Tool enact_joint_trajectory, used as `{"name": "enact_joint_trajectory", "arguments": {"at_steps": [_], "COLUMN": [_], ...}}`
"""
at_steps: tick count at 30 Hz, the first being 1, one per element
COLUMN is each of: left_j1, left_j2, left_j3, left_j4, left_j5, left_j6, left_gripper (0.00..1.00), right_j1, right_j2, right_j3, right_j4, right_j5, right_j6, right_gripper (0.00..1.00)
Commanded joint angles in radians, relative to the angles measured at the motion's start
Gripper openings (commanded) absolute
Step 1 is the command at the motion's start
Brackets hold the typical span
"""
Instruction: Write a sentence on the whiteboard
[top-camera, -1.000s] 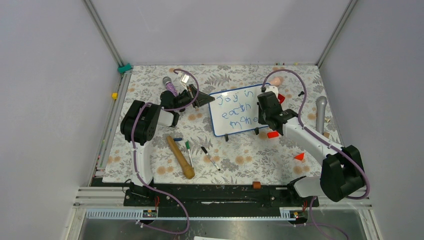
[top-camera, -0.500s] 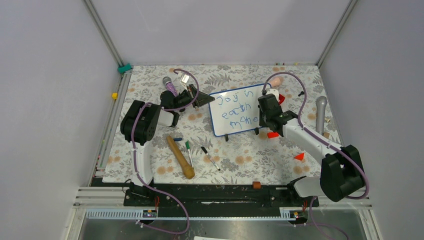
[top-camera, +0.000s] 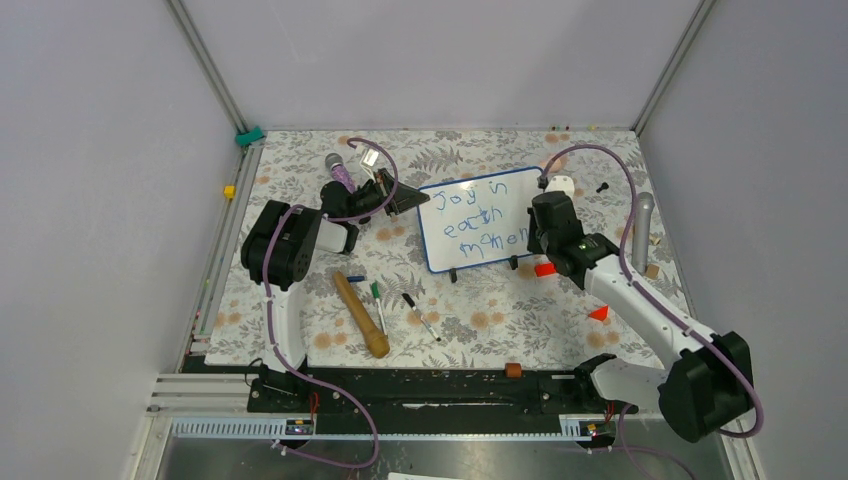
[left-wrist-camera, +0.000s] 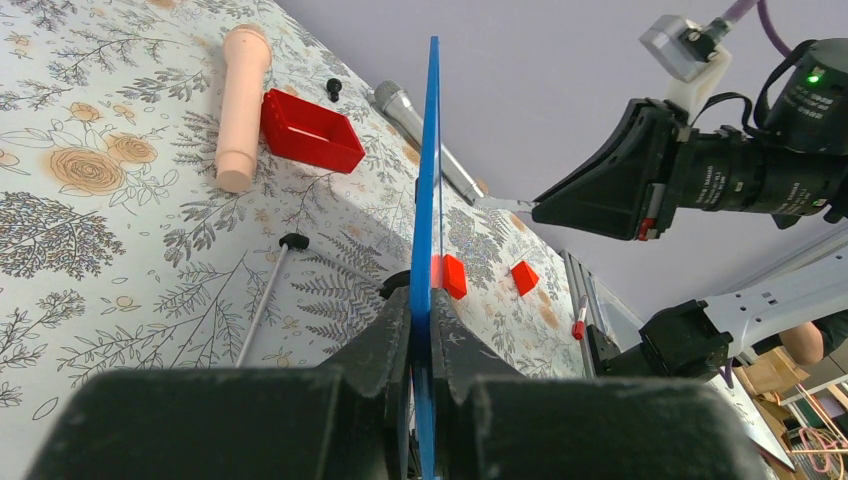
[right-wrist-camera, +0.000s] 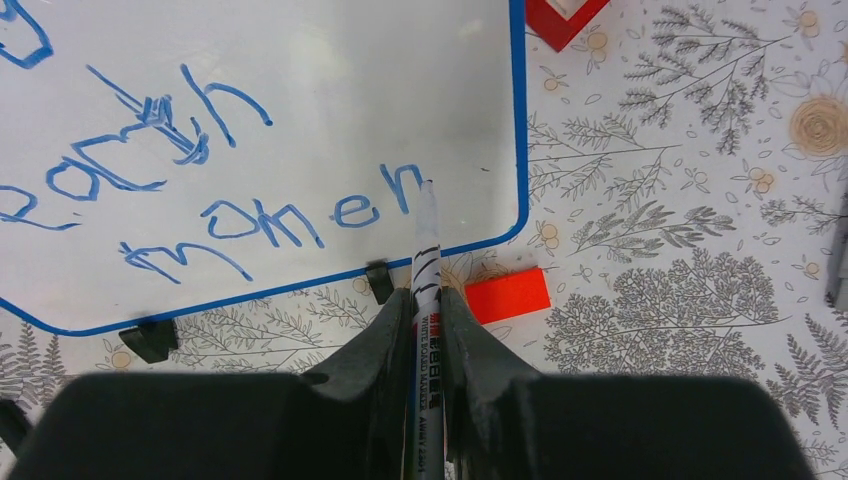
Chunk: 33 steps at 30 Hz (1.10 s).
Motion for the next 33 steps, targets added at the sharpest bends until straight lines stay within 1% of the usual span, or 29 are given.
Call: {"name": "enact_joint_trajectory", "arguments": {"at_steps": [1, 10, 20, 25, 33], "left_j1": [-0.009, -0.008, -0.01, -0.009, -0.009], "left_j2": [-0.012, -0.011, -0.011, -0.011, -0.012], "left_j3": [-0.011, -0.011, -0.011, -0.011, -0.013], "left_j4": [0.038, 0.037, 0.038, 0.038, 0.038], "left_j5": [0.048, 0.047, 0.048, 0.048, 0.048], "left_j6": [0.088, 0.088, 0.088, 0.088, 0.088], "left_gripper": [0.0, 0.0, 0.0, 0.0, 0.0], "right_j1": [-0.008, -0.011, -0.022, -0.03, -0.04], "right_j2": [-0.029, 0.076, 0.135, 0.169, 0.15], "right_j3": [-0.013, 0.052, 0.091, 0.102, 0.098], "right_j4": [0.035, 0.02, 0.029, 0.027, 0.02], "right_j5": [0.036, 0.052, 0.08, 0.126, 0.145], "right_j6": [-0.02, -0.012, -0.006, -0.003, 0.005], "right_gripper": [0.0, 0.0, 0.0, 0.0, 0.0]}}
